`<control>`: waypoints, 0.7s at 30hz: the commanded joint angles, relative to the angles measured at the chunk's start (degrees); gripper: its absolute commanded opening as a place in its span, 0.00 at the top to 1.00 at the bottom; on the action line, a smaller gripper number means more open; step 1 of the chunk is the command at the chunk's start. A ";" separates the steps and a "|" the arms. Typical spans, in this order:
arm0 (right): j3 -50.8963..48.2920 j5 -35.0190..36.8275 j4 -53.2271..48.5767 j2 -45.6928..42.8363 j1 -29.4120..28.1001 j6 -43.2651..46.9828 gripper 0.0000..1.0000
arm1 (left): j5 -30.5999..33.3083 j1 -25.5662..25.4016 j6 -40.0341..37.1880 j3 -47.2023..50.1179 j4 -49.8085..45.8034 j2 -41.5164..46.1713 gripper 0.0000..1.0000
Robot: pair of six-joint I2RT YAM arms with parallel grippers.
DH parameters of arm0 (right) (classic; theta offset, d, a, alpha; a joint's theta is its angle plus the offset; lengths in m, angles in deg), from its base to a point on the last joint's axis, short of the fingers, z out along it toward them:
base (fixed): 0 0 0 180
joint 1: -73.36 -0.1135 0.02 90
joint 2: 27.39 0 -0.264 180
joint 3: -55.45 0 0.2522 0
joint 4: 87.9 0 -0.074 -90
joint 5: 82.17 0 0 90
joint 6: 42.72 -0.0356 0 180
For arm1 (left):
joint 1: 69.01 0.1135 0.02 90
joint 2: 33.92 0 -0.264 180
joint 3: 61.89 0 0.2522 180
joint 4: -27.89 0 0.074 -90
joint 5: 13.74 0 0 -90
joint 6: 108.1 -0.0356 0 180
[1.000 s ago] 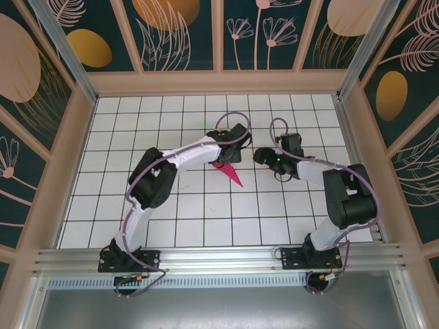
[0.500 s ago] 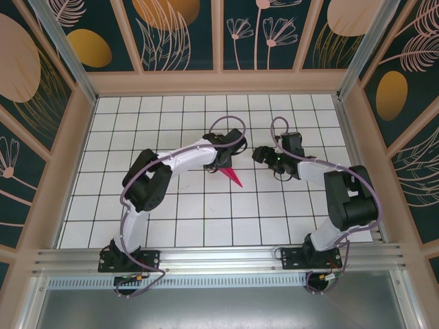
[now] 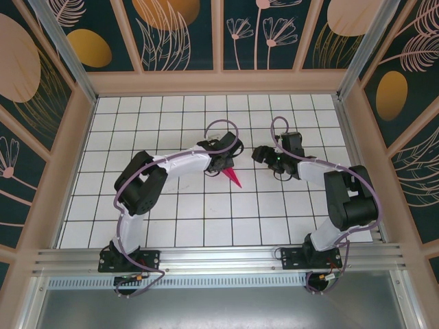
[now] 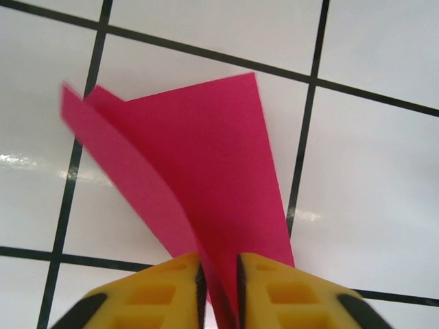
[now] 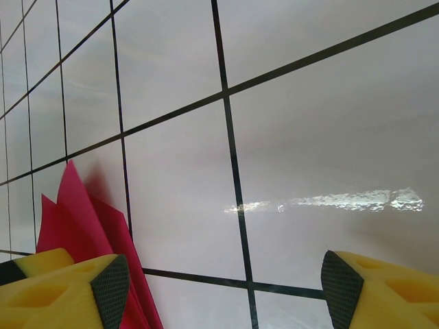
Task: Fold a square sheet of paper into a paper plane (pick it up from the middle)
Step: Turn over a paper plane at the center of the table.
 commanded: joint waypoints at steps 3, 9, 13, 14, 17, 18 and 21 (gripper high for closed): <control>-0.36 -1.52 1.50 -0.38 0.33 -0.53 0.23 | 0.03 -0.40 0.05 0.14 1.31 3.66 0.90; -1.00 -0.88 2.23 -1.45 0.32 -0.44 0.24 | 1.28 -0.36 -4.47 -1.08 1.03 8.21 1.00; -1.81 0.07 3.13 -2.53 0.46 -0.69 0.24 | 1.10 -0.28 -8.64 0.94 5.60 12.32 1.00; -2.30 -0.09 3.73 -2.96 0.58 -0.94 0.24 | 0.57 -0.25 -9.56 2.10 7.73 13.32 1.00; -4.16 -1.73 6.85 -4.95 1.11 -2.33 0.24 | -2.67 0.07 -10.72 6.50 15.03 15.37 1.00; -4.73 -2.62 7.75 -5.61 1.21 -2.54 0.25 | -4.10 0.28 -10.67 7.88 17.26 15.55 1.00; -6.24 -3.99 10.05 -8.37 1.28 -2.81 0.27 | -10.07 1.45 -9.22 12.41 25.02 14.94 1.00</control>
